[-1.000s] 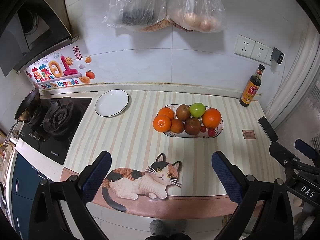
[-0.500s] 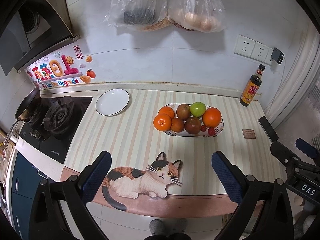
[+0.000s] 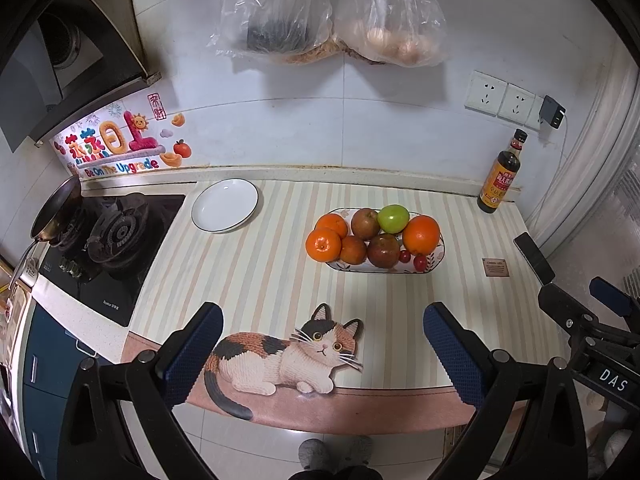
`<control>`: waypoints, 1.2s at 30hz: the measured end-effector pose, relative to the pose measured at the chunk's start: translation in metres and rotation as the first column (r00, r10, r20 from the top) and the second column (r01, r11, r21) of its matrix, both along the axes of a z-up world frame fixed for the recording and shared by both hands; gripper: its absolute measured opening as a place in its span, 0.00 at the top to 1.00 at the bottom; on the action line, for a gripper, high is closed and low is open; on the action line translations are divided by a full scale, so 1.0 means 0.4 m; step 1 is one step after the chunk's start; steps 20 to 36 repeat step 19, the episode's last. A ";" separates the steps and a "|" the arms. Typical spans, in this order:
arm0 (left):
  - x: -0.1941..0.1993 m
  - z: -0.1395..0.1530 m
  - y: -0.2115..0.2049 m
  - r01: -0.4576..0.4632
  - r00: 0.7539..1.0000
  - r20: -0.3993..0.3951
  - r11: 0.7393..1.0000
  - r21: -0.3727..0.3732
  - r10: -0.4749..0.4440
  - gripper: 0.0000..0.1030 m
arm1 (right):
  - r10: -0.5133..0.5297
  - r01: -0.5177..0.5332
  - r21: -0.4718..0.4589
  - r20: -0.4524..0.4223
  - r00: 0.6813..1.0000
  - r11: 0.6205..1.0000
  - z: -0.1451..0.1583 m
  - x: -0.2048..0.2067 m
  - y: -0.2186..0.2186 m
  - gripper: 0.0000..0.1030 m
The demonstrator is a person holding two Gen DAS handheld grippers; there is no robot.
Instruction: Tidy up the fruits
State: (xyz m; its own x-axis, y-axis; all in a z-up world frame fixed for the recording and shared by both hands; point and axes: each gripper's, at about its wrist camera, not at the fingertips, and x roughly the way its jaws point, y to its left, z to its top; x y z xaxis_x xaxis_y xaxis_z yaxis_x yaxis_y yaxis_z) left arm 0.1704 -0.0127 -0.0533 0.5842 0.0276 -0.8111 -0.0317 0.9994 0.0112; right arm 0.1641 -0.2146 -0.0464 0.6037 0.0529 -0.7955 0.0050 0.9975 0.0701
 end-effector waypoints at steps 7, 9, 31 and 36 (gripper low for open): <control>-0.004 0.004 0.002 0.000 1.000 -0.001 1.000 -0.003 0.000 0.00 | 0.007 -0.007 -0.001 -0.005 1.000 1.000 0.003 -0.012 -0.007 0.02; -0.004 0.004 0.002 0.000 1.000 -0.002 1.000 -0.004 0.000 0.00 | 0.007 -0.007 0.001 -0.006 1.000 1.000 0.004 -0.013 -0.008 0.02; -0.015 0.006 0.005 -0.003 1.000 0.005 1.000 -0.003 0.004 0.00 | 0.010 -0.010 -0.004 -0.010 1.000 1.000 0.001 -0.006 -0.006 0.02; -0.015 0.006 0.005 -0.003 1.000 0.005 1.000 -0.003 0.004 0.00 | 0.010 -0.010 -0.004 -0.010 1.000 1.000 0.001 -0.006 -0.006 0.02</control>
